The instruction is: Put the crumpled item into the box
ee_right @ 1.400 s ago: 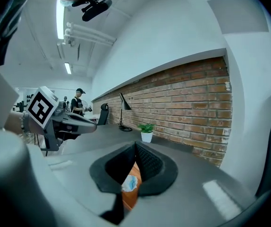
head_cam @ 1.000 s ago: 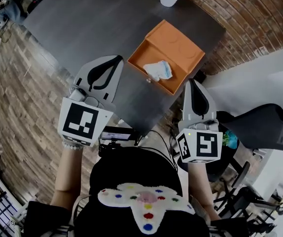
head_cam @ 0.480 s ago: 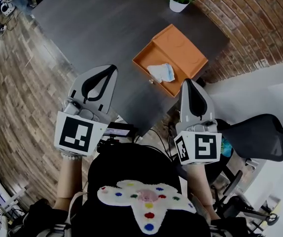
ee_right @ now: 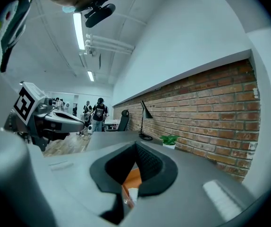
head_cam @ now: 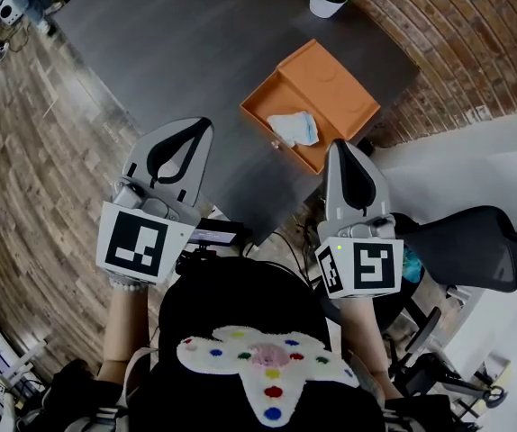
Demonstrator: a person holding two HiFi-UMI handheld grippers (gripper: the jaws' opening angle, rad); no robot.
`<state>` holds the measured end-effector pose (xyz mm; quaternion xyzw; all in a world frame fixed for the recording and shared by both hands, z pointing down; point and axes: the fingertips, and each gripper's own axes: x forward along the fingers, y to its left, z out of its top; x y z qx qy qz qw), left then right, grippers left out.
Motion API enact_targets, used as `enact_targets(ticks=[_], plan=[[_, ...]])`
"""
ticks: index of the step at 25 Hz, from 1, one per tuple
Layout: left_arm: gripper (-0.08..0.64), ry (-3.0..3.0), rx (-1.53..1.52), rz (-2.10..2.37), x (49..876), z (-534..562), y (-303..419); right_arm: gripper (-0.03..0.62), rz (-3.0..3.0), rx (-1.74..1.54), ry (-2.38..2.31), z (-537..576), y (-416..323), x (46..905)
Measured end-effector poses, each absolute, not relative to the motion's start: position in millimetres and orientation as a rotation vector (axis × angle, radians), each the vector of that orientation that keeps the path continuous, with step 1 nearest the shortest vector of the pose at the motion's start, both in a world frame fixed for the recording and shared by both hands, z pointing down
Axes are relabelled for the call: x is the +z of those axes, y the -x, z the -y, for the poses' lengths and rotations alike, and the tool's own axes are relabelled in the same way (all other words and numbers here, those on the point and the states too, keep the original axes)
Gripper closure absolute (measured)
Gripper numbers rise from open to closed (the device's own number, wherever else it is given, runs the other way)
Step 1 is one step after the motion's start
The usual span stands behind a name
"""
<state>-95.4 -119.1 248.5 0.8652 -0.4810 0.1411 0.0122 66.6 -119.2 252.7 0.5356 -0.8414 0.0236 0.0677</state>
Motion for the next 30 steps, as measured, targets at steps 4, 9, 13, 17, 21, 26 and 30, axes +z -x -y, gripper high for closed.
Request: enact_targets(ticks=[4, 9, 13, 17, 21, 26, 30], plan=[[0.554, -2.708, 0.444, 1.488, 250.2, 119.2, 94.0, 0.584, 2.527, 0.074, -1.613, 119.0, -65.4, 255.7], [0.554, -2.712, 0.455, 1.472, 252.4, 118.8, 91.6, 0.584, 2.514, 0.074, -1.614, 119.1, -66.0, 257.1], [0.552, -2.712, 0.461, 1.463, 254.6, 118.3, 91.2, 0.584, 2.511, 0.076, -1.61, 119.1, -65.4, 257.9], [0.552, -2.713, 0.465, 1.452, 256.3, 118.5, 90.1, 0.584, 2.506, 0.078, -1.612, 119.1, -65.8, 258.4], [0.552, -2.713, 0.475, 1.442, 260.0, 118.6, 89.7, 0.584, 2.505, 0.078, -1.608, 119.3, -65.2, 259.9], [0.552, -2.715, 0.479, 1.433, 260.3, 118.0, 88.5, 0.584, 2.507, 0.081, -1.604, 118.9, -64.1, 259.3], [0.552, -2.715, 0.474, 1.437, 260.1, 118.2, 88.5, 0.584, 2.508, 0.083, -1.61, 118.9, -63.7, 259.0]])
